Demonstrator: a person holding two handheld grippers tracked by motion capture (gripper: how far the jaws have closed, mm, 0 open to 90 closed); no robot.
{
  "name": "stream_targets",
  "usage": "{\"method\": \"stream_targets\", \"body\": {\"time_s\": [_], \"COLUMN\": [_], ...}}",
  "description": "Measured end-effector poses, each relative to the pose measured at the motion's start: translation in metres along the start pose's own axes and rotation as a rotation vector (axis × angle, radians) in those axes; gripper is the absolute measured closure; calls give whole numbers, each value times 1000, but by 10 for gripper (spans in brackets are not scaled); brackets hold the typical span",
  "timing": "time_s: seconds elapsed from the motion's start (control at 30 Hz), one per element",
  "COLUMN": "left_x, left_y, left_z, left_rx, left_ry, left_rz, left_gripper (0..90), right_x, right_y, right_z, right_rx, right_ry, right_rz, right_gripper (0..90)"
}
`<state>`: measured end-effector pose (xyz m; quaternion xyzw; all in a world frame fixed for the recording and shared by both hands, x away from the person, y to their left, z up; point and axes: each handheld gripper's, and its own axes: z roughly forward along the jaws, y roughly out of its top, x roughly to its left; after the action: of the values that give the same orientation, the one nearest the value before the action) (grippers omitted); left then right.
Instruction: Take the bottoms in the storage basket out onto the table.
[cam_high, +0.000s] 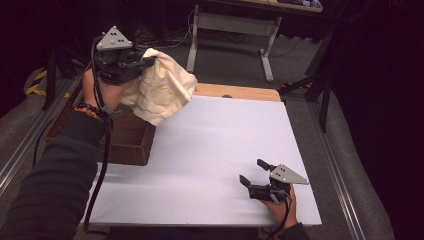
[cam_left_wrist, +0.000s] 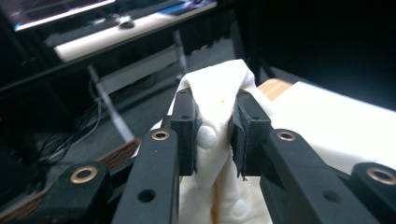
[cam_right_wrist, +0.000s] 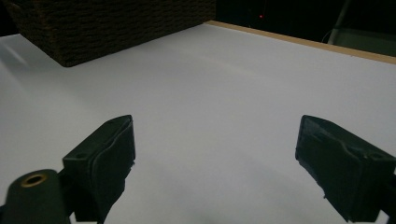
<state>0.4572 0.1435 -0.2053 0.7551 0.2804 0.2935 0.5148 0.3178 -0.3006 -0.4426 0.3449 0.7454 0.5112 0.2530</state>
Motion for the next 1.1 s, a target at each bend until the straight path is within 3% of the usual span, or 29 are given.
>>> {"method": "stream_targets", "body": {"time_s": [0.23,0.5,0.77,0.93,1.1], "left_x": [-35,-76,-110,-124,-137], "left_y": [15,11,-4,-20,-38], "left_z": [14,47,80,97,111], "left_rx": [-11,7,51,88,113], "left_ry": [-88,-182,-225,-252,-247], "left_rz": [40,63,66,58,70], "left_gripper": [740,739,738,737,736], "right_x": [-2,-5,-8,-10,-10], "right_y": [1,1,1,1,1], "right_z": [-2,-5,-7,-8,-8], "right_rx": [-8,-18,-24,-21,-20], "right_ry": [-9,-23,-32,-35,-43], "right_rz": [8,16,24,23,26], "right_gripper": [127,130,154,167,179]}}
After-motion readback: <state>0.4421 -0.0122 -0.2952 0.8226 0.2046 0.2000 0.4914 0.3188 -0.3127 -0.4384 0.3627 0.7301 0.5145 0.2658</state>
